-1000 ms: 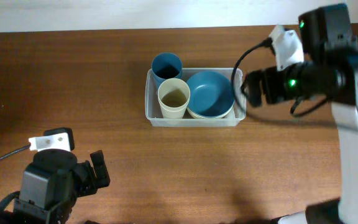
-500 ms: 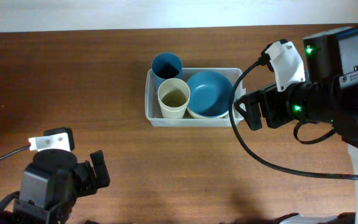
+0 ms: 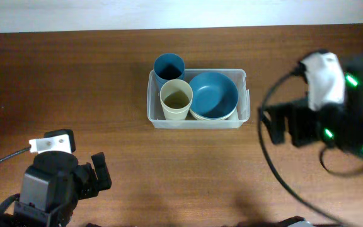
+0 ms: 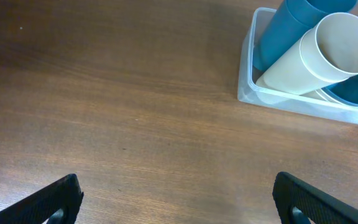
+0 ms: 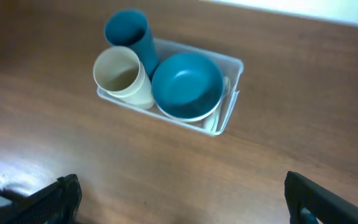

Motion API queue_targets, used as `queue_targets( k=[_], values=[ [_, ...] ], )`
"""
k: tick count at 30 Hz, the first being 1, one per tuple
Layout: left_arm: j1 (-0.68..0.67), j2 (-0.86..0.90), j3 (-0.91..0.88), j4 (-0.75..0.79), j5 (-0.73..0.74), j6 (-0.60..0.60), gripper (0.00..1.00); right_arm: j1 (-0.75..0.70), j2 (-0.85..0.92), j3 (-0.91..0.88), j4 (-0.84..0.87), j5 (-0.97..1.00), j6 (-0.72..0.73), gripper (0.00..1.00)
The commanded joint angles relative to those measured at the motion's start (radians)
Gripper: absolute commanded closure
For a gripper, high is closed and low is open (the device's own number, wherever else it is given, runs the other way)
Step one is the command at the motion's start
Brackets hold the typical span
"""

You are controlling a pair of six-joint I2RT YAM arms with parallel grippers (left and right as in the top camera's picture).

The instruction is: Pack container

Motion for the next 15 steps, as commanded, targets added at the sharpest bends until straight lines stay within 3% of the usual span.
queue_targets(
  k=[1, 7, 11, 15],
  values=[
    [0.003, -0.003, -0.004, -0.001, -0.010, -0.009, 0.00, 0.005, -0.105, 0.006, -0.006, 0.064, 0.021, 0.01],
    [0.003, -0.003, -0.004, -0.001, -0.010, -0.009, 0.00, 0.001, -0.240, -0.116, 0.006, 0.217, 0.146, 0.01],
    [0.003, -0.003, -0.004, -0.001, -0.010, -0.010, 0.00, -0.078, -0.386, -0.354, 0.117, 0.217, 0.137, 0.01],
    [0.003, -0.003, -0.004, -0.001, -0.010, -0.010, 0.00, -0.177, -0.555, -0.685, 0.349, 0.179, 0.062, 0.01]
  ],
)
